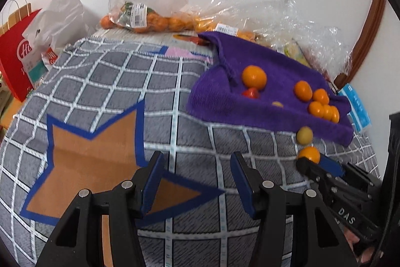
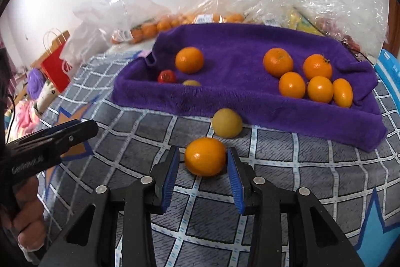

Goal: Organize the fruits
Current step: 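Grasp a round orange on the bed with the right tool while the left tool withdraws, then grasp the round yellow-green fruit with the left tool while the right tool holds its orange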

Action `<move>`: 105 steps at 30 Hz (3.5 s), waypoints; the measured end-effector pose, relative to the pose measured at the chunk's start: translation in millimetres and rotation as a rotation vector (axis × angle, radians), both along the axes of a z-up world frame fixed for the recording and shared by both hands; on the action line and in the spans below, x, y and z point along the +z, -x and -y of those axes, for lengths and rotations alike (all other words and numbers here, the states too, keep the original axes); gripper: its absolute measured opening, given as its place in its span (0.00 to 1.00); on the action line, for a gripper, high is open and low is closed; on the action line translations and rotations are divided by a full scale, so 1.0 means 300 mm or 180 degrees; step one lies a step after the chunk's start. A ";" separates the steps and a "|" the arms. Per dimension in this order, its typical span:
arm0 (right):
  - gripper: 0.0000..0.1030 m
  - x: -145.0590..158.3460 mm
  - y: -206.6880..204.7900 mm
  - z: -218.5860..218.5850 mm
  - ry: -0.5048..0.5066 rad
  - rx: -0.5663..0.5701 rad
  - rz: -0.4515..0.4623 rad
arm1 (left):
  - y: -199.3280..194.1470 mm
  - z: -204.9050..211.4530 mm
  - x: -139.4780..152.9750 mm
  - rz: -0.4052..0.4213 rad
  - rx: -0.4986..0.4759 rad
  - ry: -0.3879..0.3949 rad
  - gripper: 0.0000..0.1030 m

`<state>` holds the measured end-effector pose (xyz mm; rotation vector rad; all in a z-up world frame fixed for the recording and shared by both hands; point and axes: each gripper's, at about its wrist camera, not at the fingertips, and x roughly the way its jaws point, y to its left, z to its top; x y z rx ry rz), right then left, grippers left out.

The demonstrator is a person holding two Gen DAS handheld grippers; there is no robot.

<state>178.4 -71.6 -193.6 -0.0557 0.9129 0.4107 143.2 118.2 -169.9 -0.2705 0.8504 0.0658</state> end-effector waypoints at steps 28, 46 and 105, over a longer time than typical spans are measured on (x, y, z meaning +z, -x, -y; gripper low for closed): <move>0.35 0.042 0.168 0.375 0.0150 -0.0734 0.0180 | 0.036 0.059 -0.004 0.0225 -0.0265 0.0010 0.46; 0.35 0.065 0.175 0.519 0.0104 -0.0958 0.0524 | -0.008 0.315 0.049 0.0064 -0.0573 -0.0109 0.47; 0.35 0.036 0.145 0.576 -0.0391 -0.0910 0.0273 | -0.265 0.507 -0.012 -0.0136 -0.0425 0.0045 0.25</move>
